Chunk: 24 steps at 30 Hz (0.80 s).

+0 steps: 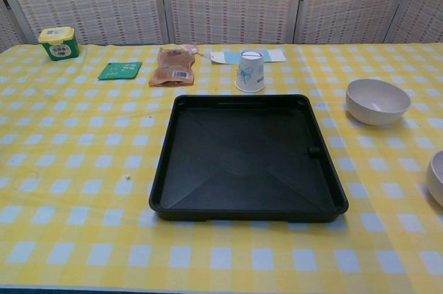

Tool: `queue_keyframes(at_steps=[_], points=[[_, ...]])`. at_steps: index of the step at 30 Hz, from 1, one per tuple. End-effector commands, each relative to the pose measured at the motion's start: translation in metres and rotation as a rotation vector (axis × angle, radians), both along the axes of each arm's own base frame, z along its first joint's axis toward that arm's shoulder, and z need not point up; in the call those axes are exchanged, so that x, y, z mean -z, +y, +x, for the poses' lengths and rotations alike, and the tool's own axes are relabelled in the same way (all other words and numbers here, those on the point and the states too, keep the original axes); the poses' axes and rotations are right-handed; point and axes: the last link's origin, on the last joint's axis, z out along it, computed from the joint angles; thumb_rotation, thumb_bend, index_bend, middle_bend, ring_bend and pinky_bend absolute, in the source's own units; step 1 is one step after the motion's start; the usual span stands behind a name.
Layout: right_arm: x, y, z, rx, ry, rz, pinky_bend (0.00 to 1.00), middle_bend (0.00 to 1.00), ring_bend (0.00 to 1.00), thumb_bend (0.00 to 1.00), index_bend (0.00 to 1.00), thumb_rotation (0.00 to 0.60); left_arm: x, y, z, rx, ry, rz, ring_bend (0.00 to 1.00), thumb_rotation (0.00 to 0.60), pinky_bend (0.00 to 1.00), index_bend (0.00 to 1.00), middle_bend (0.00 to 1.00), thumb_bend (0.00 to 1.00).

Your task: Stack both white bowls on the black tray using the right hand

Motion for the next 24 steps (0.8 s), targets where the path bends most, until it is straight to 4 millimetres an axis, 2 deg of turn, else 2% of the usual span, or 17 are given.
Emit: queue_keyframes(at_steps=[1,12,14,22,24], points=[[0.000,0.001,0.001,-0.015,-0.002,-0.006,0.00,0.00,0.00,0.42,0.00,0.600,0.001,0.000,0.001,0.001,0.002,-0.007,0.00,0.600,0.00,0.00,0.00,0.30],[0.004,0.015,0.002,-0.063,0.003,0.077,0.00,0.00,0.00,0.42,0.01,0.600,-0.004,-0.002,0.007,0.009,-0.024,0.015,0.00,0.600,0.00,0.00,0.00,0.30],[0.007,0.017,-0.001,-0.090,0.049,0.080,0.00,0.00,0.00,0.42,0.04,0.600,-0.005,-0.002,0.007,0.009,-0.025,0.014,0.00,0.600,0.00,0.00,0.00,0.30],[0.016,0.036,-0.015,-0.117,0.085,0.168,0.00,0.00,0.00,0.42,0.32,0.600,-0.006,-0.002,0.006,0.001,-0.034,0.002,0.00,0.600,0.00,0.00,0.00,0.30],[0.017,0.039,-0.020,-0.104,0.085,0.181,0.00,0.00,0.00,0.42,0.35,0.600,-0.007,-0.002,0.006,0.003,-0.035,0.000,0.00,0.600,0.00,0.00,0.00,0.30]])
